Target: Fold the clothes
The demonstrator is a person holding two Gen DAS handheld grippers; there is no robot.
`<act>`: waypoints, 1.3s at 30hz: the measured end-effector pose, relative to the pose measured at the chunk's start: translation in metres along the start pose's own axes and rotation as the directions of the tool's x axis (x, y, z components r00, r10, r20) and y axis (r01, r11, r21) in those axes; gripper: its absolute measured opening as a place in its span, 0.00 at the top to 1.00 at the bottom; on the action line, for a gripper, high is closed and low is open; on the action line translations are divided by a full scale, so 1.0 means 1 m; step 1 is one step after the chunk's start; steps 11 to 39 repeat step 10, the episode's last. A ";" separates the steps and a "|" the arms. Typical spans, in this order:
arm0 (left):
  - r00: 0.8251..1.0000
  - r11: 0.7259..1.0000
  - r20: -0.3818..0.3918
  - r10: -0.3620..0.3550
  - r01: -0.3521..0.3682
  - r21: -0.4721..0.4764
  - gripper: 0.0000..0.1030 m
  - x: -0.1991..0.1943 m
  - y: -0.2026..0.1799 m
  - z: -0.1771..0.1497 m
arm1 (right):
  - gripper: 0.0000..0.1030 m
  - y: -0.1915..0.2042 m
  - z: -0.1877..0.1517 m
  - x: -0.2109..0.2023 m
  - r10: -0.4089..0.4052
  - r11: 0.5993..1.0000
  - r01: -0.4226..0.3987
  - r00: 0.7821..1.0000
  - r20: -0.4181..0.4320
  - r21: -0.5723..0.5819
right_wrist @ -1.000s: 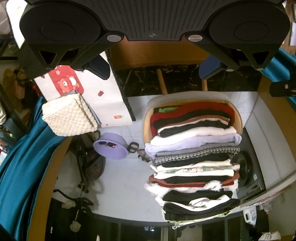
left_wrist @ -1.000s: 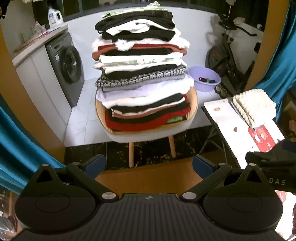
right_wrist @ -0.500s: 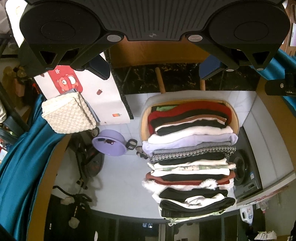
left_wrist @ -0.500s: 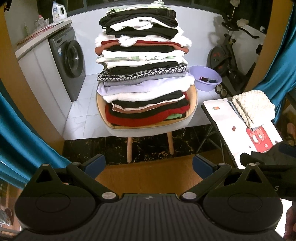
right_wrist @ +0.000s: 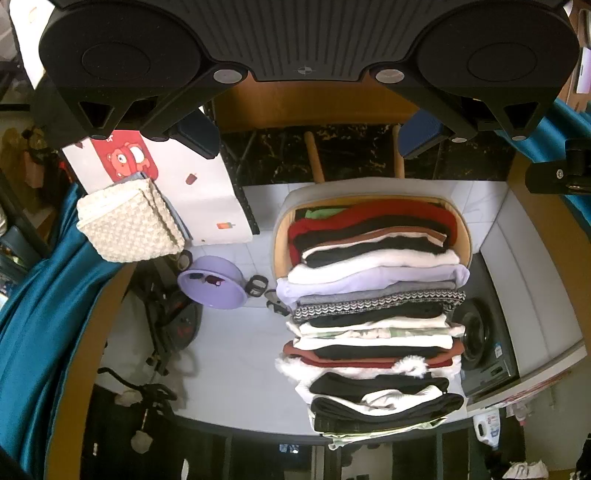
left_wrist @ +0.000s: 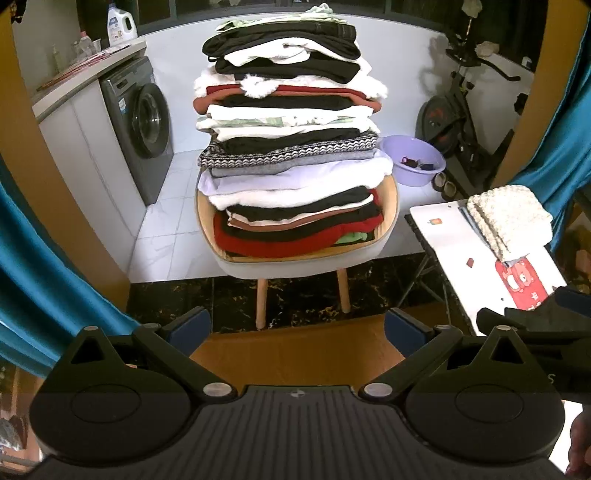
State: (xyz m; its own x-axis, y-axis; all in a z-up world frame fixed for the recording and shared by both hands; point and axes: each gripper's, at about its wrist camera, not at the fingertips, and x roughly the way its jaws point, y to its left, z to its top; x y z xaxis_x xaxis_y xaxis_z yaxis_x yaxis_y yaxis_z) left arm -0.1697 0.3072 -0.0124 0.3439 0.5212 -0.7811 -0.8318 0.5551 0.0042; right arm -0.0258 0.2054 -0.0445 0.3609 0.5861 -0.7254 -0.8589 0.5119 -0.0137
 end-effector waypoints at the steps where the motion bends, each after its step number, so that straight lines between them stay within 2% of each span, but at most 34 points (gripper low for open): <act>1: 1.000 1.000 0.001 0.002 -0.002 0.002 0.00 0.000 0.000 0.000 | 0.01 0.000 0.000 0.000 0.001 1.000 -0.001 1.000 0.000 0.001; 39: 1.000 1.000 -0.016 0.017 -0.017 0.007 0.00 0.000 0.001 -0.001 | 0.01 0.003 -0.003 -0.003 0.000 1.000 0.000 1.000 -0.002 -0.003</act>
